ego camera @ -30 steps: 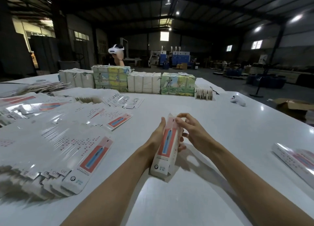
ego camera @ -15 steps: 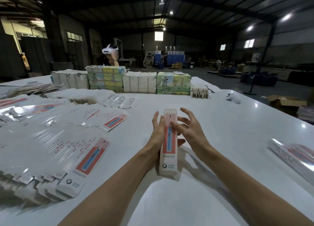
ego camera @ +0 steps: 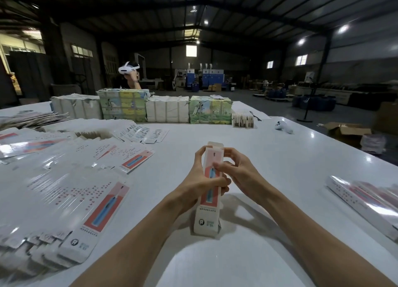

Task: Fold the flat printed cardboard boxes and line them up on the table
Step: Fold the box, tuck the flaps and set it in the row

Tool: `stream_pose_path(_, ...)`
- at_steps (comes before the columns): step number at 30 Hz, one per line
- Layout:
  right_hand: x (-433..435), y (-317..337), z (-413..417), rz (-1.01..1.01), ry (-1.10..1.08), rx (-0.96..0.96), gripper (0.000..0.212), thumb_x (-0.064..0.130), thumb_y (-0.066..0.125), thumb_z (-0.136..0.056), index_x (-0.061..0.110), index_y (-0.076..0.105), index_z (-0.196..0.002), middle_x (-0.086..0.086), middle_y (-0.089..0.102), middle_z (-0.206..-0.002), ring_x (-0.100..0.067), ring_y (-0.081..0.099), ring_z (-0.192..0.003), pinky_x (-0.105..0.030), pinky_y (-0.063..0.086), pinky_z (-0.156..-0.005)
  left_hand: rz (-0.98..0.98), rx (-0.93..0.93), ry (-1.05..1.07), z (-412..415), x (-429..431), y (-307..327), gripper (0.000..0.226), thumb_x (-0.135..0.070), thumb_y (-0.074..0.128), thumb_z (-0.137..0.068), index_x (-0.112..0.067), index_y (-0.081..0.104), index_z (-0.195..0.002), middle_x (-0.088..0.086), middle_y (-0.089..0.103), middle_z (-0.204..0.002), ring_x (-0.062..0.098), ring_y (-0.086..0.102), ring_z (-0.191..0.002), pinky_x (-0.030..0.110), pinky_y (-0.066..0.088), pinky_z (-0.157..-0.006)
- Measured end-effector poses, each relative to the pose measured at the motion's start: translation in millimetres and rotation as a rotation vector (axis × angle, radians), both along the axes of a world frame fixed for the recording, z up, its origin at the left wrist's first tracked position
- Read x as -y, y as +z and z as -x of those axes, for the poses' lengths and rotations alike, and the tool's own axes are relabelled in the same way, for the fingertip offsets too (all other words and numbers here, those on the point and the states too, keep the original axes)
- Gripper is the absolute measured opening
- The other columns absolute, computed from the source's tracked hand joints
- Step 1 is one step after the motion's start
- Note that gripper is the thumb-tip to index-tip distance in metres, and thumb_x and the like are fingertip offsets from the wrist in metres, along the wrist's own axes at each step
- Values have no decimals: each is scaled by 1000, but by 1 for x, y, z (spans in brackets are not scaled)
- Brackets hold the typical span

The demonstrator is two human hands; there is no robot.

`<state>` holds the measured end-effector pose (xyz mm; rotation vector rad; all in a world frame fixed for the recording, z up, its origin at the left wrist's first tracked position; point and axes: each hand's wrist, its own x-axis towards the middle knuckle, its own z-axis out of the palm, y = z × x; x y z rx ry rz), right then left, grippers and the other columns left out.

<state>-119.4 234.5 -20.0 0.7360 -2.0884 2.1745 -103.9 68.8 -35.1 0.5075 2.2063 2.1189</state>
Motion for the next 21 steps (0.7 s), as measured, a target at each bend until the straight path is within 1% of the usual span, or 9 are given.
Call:
stream_pose_path(3, -1, -2, 4, -44, -16, 0, 53, 46, 82, -87, 18, 62, -127, 0, 73, -119, -29, 73, -112, -44, 62, -92, 3, 40, -20, -2, 1, 3, 106, -13, 87, -77, -48, 20, -151, 19, 60, -120, 30, 78, -83, 38, 64, -73)
stream_pose_path(5, -2, -2, 6, 6, -47, 20, 49, 51, 70, -96, 17, 57, -130, -8, 71, -122, -31, 75, -109, -43, 62, -92, 9, 50, -40, -4, 3, 6, 103, -12, 87, -81, -47, 20, -151, 21, 62, -118, 29, 77, -81, 36, 63, -72)
stream_pose_path(6, -3, -2, 8, 51, -75, 40, 45, 49, 64, -100, 19, 53, -131, -11, 72, -120, -32, 76, -105, -41, 63, -89, 10, 50, -53, -5, 3, 7, 102, -12, 86, -82, -47, 20, -151, 21, 62, -118, 29, 77, -81, 34, 62, -72)
stream_pose_path(8, -7, -1, 12, 90, -164, 48, 33, 38, 58, -106, 21, 51, -134, -11, 76, -112, -32, 77, -99, -36, 63, -82, 25, 45, -102, -7, 4, 9, 99, -16, 86, -82, -49, 21, -149, 20, 62, -118, 28, 76, -81, 32, 61, -72)
stream_pose_path(9, -9, -1, 14, 73, -190, 26, 29, 32, 58, -107, 20, 53, -134, -9, 78, -107, -31, 77, -98, -34, 63, -80, 45, 40, -128, -8, 4, 9, 97, -17, 85, -82, -50, 22, -148, 19, 63, -117, 27, 76, -81, 32, 61, -72)
stream_pose_path(13, -14, -3, 15, -53, -243, -136, 15, 17, 61, -106, 20, 67, -119, 3, 79, -102, -24, 79, -95, -31, 64, -75, 104, 52, -158, -10, 2, 7, 93, -18, 84, -85, -51, 22, -146, 14, 67, -107, 25, 76, -78, 31, 62, -71)
stream_pose_path(16, -12, -2, 14, -69, -263, -170, 15, 11, 56, -107, 20, 67, -113, 3, 79, -100, -24, 78, -96, -31, 64, -75, 109, 44, -147, -10, 2, 7, 93, -21, 84, -83, -52, 22, -146, 14, 66, -108, 25, 76, -79, 29, 61, -70)
stream_pose_path(18, -12, 1, 12, -13, -220, -109, 15, 15, 54, -108, 14, 68, -112, -3, 78, -104, -29, 77, -100, -35, 65, -78, 115, 35, -137, -9, 2, 8, 94, -21, 84, -83, -51, 21, -147, 15, 64, -111, 24, 77, -79, 29, 61, -70)
stream_pose_path(21, -13, 7, 10, 85, -162, -14, 28, 26, 53, -109, 3, 69, -107, -13, 77, -107, -34, 75, -102, -41, 64, -82, 129, 31, -139, -9, 1, 8, 96, -19, 84, -83, -50, 20, -148, 13, 62, -118, 24, 77, -78, 28, 61, -69)
